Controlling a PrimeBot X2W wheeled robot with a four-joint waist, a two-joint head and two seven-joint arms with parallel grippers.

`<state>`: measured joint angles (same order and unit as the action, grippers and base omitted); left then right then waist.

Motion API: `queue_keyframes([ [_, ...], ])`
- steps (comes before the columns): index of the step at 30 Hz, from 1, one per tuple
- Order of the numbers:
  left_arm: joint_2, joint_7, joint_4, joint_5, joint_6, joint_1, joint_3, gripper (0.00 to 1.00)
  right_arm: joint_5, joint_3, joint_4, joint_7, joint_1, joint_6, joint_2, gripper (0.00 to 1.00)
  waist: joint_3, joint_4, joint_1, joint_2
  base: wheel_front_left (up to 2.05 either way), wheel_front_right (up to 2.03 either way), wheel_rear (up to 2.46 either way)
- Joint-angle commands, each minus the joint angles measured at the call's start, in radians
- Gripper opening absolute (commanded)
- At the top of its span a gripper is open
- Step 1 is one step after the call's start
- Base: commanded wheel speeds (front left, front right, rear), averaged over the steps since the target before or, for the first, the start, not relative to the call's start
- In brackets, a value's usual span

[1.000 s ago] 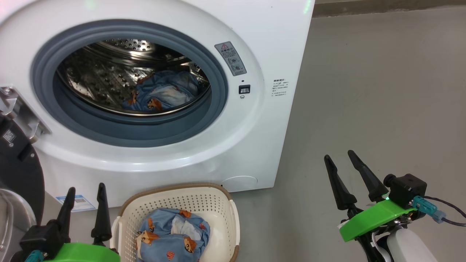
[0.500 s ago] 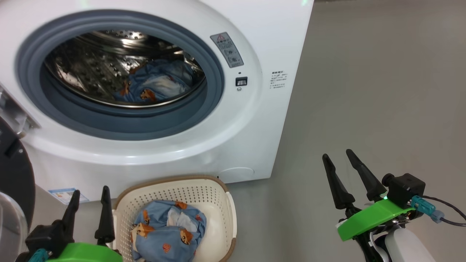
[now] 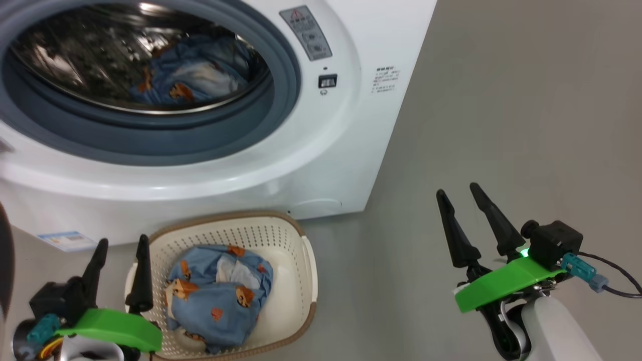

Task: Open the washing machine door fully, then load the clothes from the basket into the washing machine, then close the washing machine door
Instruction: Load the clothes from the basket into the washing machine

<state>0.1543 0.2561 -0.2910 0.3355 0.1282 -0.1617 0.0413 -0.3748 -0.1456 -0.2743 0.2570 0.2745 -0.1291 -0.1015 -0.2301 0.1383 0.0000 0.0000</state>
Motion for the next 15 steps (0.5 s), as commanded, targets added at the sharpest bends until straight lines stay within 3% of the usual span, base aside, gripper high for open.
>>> queue_keyframes([
  [1,0.037,0.006,0.008,0.012,0.002,-0.042,-0.024,1.00,0.013,-0.016,0.029,0.005,0.028,-0.002,0.007,1.00,-0.053,0.010,0.0000,0.0000,0.00,0.00,0.00],
  [15,0.150,0.004,-0.066,0.089,0.002,-0.176,0.077,1.00,0.028,0.001,0.046,0.005,0.099,-0.002,0.043,1.00,-0.296,0.054,0.0000,0.0000,0.00,0.00,0.00],
])
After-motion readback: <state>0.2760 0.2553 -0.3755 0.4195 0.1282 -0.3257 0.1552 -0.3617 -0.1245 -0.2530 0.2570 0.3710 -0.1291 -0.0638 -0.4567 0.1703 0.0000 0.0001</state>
